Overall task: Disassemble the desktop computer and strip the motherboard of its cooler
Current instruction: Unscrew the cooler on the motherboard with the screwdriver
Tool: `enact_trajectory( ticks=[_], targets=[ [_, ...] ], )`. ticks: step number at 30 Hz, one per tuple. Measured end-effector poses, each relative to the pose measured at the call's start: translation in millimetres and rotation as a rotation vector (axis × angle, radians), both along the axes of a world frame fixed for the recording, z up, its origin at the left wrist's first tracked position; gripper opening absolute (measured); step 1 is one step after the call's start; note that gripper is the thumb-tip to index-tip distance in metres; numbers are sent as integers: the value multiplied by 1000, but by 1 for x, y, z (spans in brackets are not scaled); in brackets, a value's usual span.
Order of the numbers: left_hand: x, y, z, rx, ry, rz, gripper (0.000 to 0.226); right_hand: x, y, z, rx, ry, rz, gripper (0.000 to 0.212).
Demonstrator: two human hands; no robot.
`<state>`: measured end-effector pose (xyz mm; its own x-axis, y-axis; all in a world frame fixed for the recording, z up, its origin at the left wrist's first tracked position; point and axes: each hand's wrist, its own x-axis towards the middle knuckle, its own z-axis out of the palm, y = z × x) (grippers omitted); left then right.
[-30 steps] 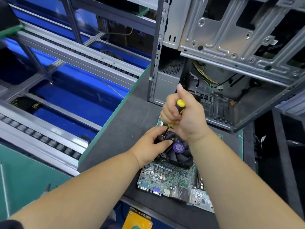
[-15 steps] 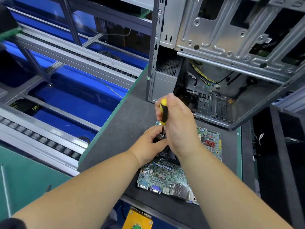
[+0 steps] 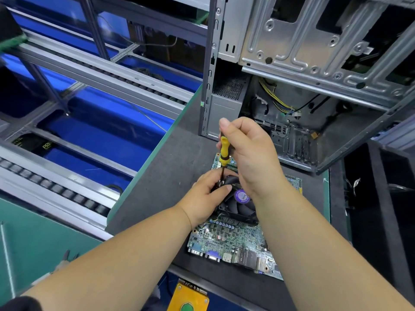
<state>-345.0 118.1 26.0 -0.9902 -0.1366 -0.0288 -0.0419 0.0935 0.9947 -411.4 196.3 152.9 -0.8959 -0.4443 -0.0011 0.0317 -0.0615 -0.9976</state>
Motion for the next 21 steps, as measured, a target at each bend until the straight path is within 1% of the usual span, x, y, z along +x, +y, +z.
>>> enact_trajectory(
  ticks=[2,5,8,10,12,13,17,19,21],
  targets=[
    [0,-2,0,41,-11,-23,35,3,-3,-1,9,28,-40,23],
    [-2,-4,-3,79,-48,-46,37,8,-9,-6,-28,79,-92,36],
    [-2,-5,-5,89,-81,-58,40,1,-12,-4,-128,-11,-47,43],
    [-2,-5,-6,92,-76,-63,40,-6,-14,-1,-161,-64,20,37],
    [-2,-6,-8,90,-70,-63,40,-5,-14,-2,-131,-36,72,24],
    [-2,-6,-8,85,-66,-63,40,-4,-13,-3,-105,-15,80,21],
    [-2,-6,-6,89,-32,-65,36,1,-2,-4,-30,33,-3,21],
    [-2,-5,-4,111,-21,-76,34,2,3,-4,-68,30,-59,17],
    [-2,-5,-2,123,-22,-86,33,6,6,-7,-110,41,-69,12]
  ],
)
